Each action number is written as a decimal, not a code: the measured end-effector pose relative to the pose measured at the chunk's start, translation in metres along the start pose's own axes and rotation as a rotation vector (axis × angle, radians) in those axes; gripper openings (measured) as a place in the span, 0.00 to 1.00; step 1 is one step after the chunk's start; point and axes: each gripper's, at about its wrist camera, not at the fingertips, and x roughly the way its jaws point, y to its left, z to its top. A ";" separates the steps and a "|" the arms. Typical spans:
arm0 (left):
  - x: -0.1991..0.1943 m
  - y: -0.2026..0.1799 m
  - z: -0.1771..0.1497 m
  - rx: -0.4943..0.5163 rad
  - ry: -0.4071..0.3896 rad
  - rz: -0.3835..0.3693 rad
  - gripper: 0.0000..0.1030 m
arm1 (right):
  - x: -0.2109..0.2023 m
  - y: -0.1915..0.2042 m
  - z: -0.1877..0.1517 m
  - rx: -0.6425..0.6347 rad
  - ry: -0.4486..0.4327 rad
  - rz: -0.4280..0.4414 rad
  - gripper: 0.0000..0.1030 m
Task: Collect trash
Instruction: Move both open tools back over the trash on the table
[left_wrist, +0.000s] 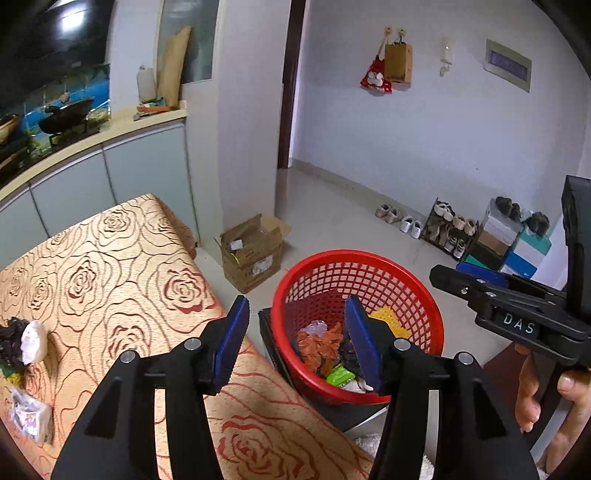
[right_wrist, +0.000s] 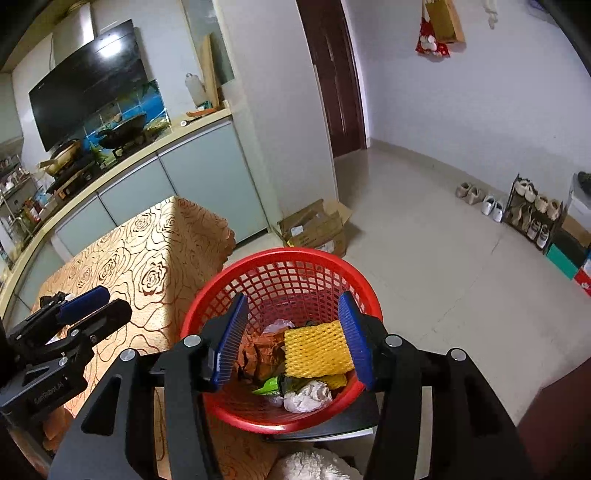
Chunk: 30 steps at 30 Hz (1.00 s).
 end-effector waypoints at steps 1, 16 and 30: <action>-0.004 0.001 -0.001 0.000 -0.007 0.009 0.54 | -0.003 0.002 0.000 -0.005 -0.007 -0.001 0.48; -0.069 0.052 -0.014 -0.095 -0.111 0.192 0.68 | -0.020 0.059 -0.002 -0.082 -0.050 0.052 0.62; -0.135 0.114 -0.041 -0.222 -0.177 0.355 0.72 | -0.031 0.130 -0.007 -0.187 -0.061 0.156 0.63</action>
